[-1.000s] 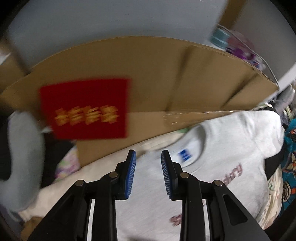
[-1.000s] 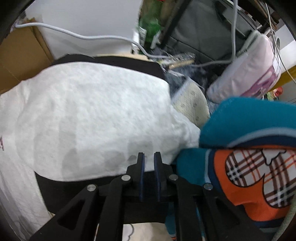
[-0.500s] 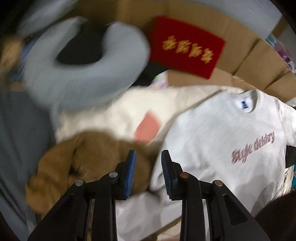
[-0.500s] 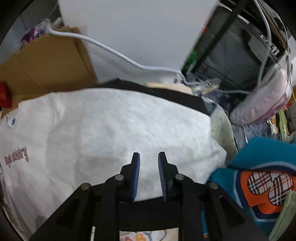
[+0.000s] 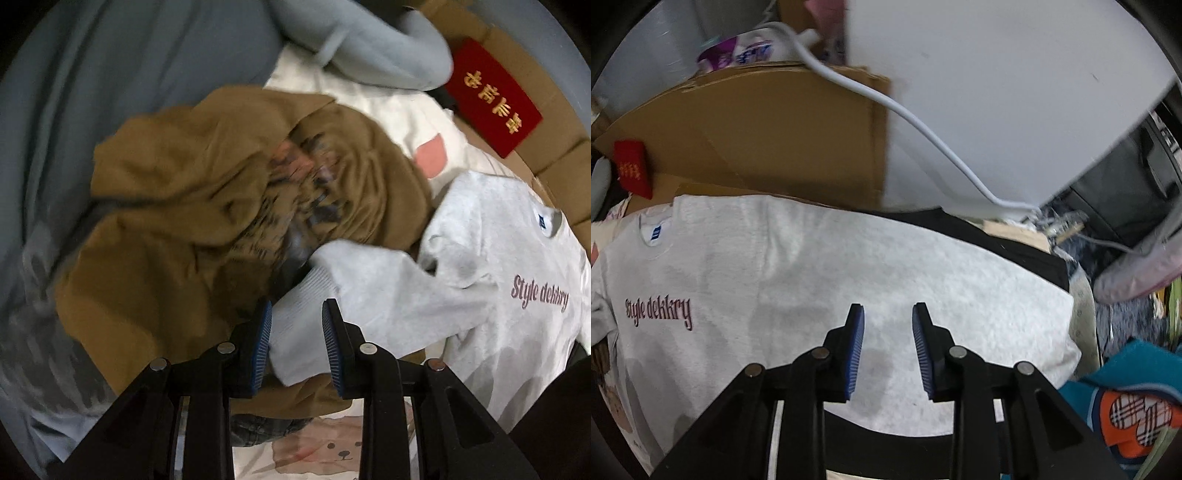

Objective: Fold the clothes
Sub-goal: 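Grasp the other grey sleeve cuff with the left gripper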

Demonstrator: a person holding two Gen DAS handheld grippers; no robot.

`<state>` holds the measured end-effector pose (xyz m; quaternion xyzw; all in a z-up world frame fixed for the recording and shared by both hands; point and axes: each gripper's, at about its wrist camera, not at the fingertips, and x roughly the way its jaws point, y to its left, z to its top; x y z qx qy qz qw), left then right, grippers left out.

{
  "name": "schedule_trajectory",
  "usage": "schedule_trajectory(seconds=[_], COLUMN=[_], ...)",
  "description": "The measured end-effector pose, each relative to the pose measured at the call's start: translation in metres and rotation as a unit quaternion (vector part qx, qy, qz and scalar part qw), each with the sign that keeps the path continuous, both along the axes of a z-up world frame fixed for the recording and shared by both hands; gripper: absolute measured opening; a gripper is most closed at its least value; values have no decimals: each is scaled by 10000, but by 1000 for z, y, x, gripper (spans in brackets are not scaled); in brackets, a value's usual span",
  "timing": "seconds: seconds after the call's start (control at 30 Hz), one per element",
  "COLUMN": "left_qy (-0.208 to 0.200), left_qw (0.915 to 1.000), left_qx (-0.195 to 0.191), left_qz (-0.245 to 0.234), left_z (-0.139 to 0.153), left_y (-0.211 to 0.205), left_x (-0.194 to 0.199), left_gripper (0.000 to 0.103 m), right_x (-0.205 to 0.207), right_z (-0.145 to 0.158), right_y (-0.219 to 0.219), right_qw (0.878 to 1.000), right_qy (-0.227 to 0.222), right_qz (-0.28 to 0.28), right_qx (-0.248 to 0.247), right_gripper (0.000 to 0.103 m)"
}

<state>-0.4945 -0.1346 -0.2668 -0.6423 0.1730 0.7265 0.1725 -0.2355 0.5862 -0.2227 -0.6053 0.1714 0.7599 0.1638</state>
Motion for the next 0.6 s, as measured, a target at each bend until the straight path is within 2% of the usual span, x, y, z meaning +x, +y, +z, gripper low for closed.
schedule_trajectory(seconds=[0.23,0.3,0.33,0.37,0.4,0.6], left_qy=[200,266,308,404,537,556], left_qw=[9997,9993,9991,9986,9978,9973], left_qx=[26,-85,-131,-192,-265,93], left_qz=[163,243,271,282,293,474], left_z=[-26,-33,-36,-36,-36,-44], left_y=[-10,-11,-12,-12,-13,-20], left_x=[7,6,6,7,9,9], left_gripper=[28,30,34,52,65,67], right_x=[-37,-49,-54,-59,-63,-90], right_z=[32,42,46,49,53,77], right_y=[-21,-30,-34,-39,-44,-71], right_qw=[9979,9963,9957,9950,9942,9887], right_qy=[229,262,295,329,362,564], right_qz=[589,805,868,931,993,1368], right_qx=[-158,-151,-162,-173,-184,-249], right_gripper=[32,33,33,33,33,34])
